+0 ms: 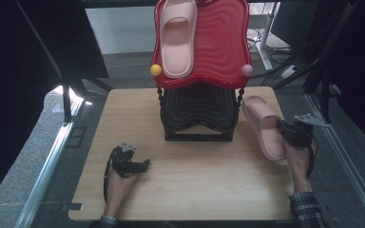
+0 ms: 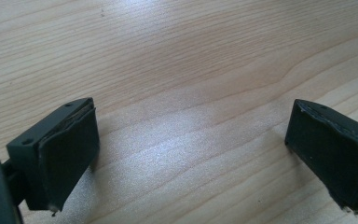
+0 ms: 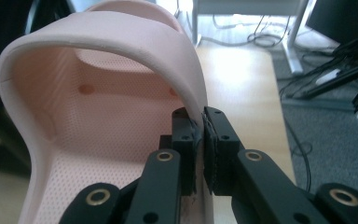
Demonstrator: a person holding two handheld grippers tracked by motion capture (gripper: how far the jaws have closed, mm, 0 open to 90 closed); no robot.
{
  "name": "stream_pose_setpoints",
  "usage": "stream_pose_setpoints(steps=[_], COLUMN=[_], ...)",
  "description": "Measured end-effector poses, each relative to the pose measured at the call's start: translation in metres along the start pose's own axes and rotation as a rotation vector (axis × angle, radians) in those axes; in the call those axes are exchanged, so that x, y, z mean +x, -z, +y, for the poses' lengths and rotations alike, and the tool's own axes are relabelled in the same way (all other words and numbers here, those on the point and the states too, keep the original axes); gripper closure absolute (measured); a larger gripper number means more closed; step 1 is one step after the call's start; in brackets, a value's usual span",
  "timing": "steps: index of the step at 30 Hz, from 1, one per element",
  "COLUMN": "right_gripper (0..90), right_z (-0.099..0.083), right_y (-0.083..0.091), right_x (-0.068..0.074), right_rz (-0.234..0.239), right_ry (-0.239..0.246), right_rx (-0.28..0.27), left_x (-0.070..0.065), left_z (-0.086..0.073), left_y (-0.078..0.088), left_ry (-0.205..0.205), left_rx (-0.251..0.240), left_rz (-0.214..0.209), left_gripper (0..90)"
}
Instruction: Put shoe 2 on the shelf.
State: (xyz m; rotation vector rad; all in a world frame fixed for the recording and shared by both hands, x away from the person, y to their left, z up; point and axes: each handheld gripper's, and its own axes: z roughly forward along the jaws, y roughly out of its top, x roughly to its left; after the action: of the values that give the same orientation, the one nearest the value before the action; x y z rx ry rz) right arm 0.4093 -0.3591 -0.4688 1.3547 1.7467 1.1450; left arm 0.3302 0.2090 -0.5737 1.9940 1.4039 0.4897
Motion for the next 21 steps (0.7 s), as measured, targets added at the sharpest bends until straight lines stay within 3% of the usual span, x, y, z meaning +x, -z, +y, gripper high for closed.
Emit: stream_pose_setpoints(steps=[13,21], right_gripper=[83.8,83.8], right_z=[0.022,0.042], right_y=[0.001,0.001], right_x=[0.013,0.024], right_rz=[-0.081,-0.119], right_ry=[-0.055,-0.047], right_rx=[-0.163,-0.238], left_x=[0.000,0.000], left_z=[0.000,0.000], left_y=[0.000,0.000], left_ry=[0.001,0.001], left_rx=[-0.001,-0.001], left_rz=[0.000,0.001], left_gripper=[2.4,2.4])
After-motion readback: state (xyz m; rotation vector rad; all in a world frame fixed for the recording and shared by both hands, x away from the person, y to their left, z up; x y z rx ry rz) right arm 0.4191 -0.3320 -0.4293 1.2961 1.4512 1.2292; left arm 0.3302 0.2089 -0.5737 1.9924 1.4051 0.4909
